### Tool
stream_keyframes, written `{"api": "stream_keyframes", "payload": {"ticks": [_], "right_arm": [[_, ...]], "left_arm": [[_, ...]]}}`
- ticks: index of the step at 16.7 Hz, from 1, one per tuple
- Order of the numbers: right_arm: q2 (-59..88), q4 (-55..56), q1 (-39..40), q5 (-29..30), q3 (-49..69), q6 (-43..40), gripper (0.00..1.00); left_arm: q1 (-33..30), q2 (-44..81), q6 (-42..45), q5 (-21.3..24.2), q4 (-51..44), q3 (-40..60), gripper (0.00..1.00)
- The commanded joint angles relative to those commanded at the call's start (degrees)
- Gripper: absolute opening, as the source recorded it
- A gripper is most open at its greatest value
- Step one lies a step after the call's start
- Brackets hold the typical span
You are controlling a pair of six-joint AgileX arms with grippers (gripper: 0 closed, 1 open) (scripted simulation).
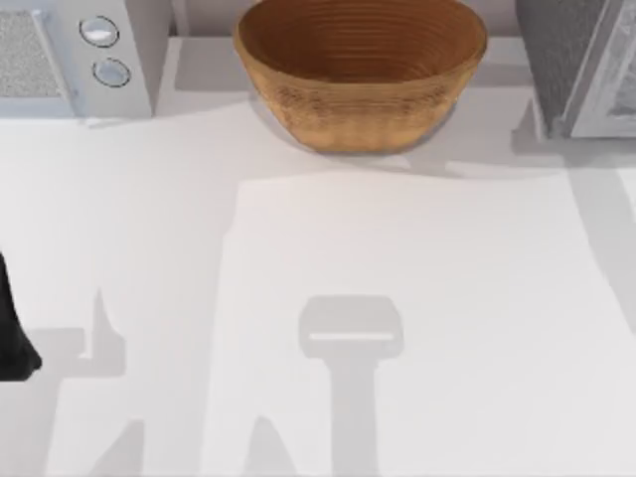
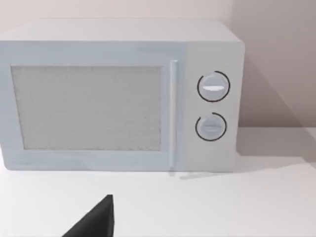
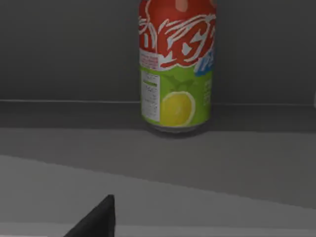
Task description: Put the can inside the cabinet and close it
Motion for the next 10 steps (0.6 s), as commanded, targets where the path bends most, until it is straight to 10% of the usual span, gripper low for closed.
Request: {"api": "stream_keyframes", "payload": {"ticks": [10], "right_arm": [[-45.32, 14.76, -2.13, -2.69, -59.99, -0.38, 1.0]], "left_arm": [[0.0, 0.0, 0.0, 0.0, 0.0, 0.0, 1.0]]}}
